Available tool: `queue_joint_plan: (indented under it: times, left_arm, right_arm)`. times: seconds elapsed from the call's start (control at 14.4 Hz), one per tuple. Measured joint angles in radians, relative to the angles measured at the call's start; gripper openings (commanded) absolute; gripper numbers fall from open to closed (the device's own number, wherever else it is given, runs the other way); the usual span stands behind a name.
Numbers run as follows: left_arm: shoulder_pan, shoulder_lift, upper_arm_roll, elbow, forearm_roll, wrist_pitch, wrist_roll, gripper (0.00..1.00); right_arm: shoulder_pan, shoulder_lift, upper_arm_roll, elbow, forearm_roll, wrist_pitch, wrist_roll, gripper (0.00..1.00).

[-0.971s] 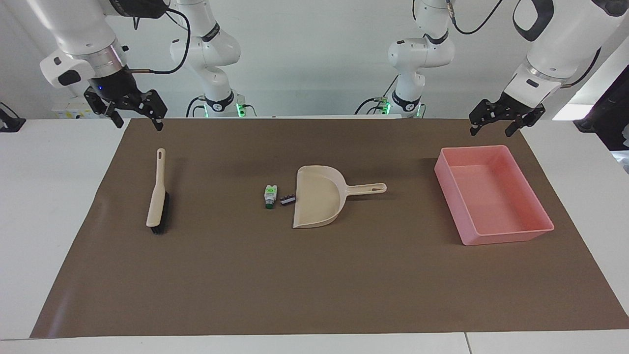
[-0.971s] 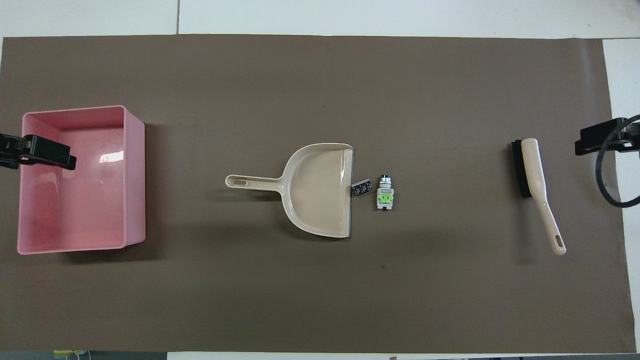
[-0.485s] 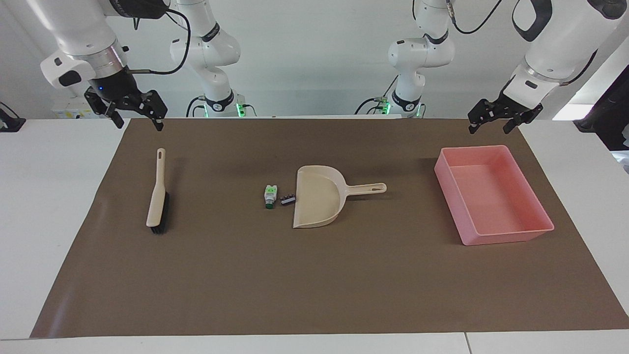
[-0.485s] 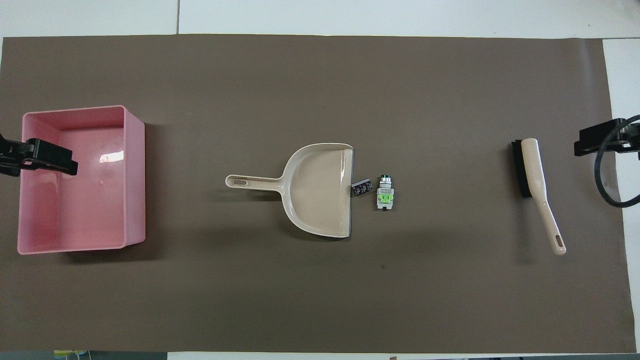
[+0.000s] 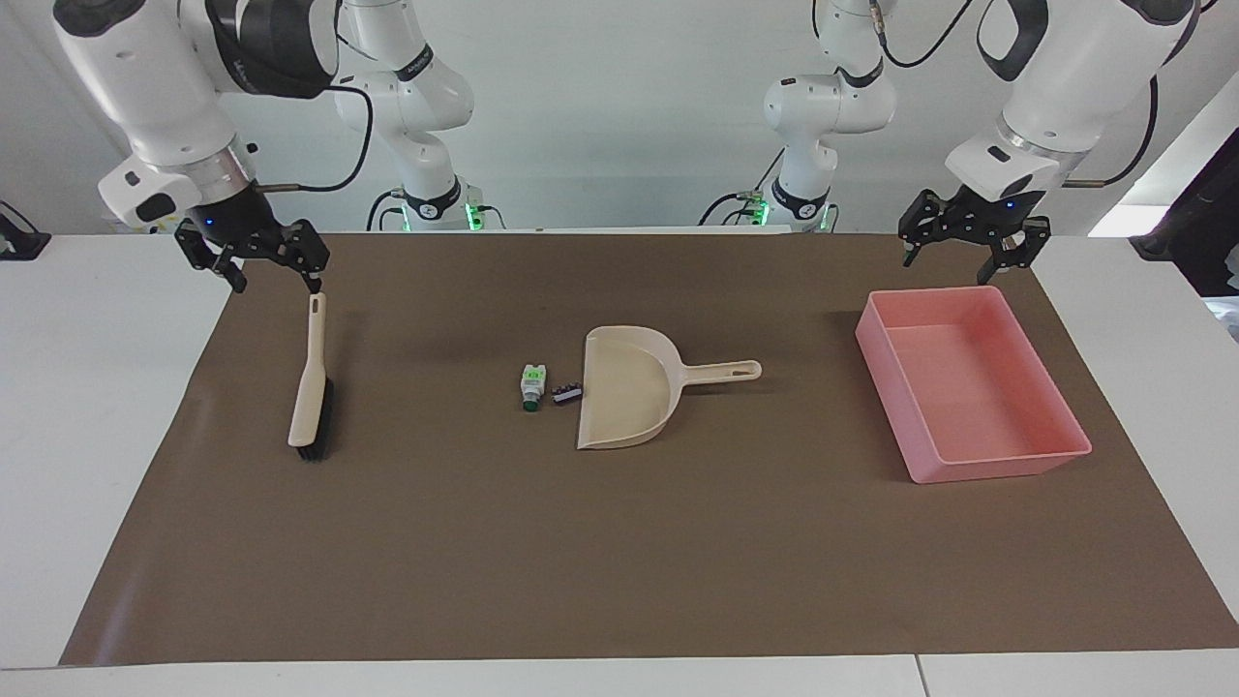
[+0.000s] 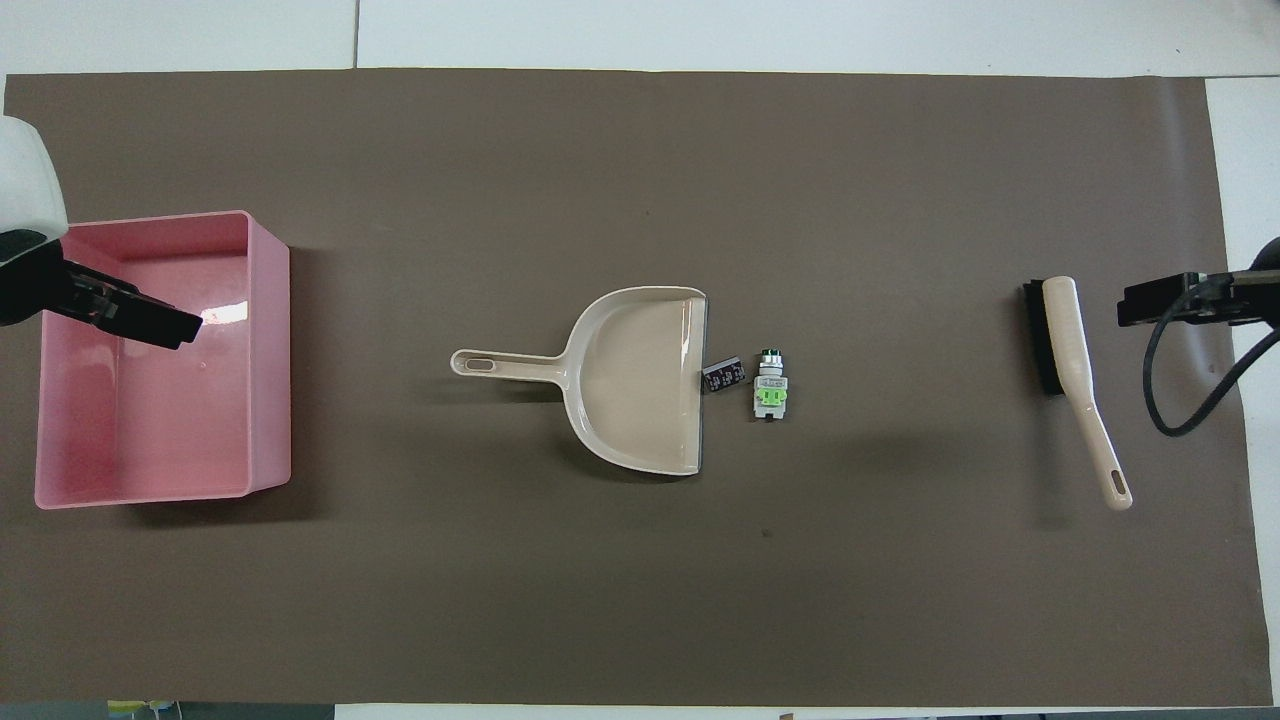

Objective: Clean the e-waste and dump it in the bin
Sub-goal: 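Reach the left gripper to the dustpan handle and grasp it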

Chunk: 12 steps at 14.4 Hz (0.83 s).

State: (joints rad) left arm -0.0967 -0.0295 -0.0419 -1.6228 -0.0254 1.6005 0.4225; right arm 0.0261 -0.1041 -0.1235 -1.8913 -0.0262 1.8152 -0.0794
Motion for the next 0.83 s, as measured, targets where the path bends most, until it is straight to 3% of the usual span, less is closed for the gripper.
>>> queue_joint_plan:
  times: [0.14,0.49,0.83]
  left_arm:
    - [-0.038,0.0,-0.001,-0.023,0.0,0.047,0.116,1.0]
    - [-0.161,0.036,-0.004,-0.105,0.014,0.167,0.352,1.0]
    - [-0.319,0.176,-0.007,-0.161,0.095,0.334,0.394,1.0]
  right_arm:
    - [-0.035,-0.032,-0.002,-0.133,0.0,0.069,-0.086,1.0]
    - [-0.096,-0.029,-0.005,-0.355,0.0,0.255,-0.194,1.0]
    - [-0.103,-0.028,-0.005,-0.474,-0.001,0.358,-0.209,1.0]
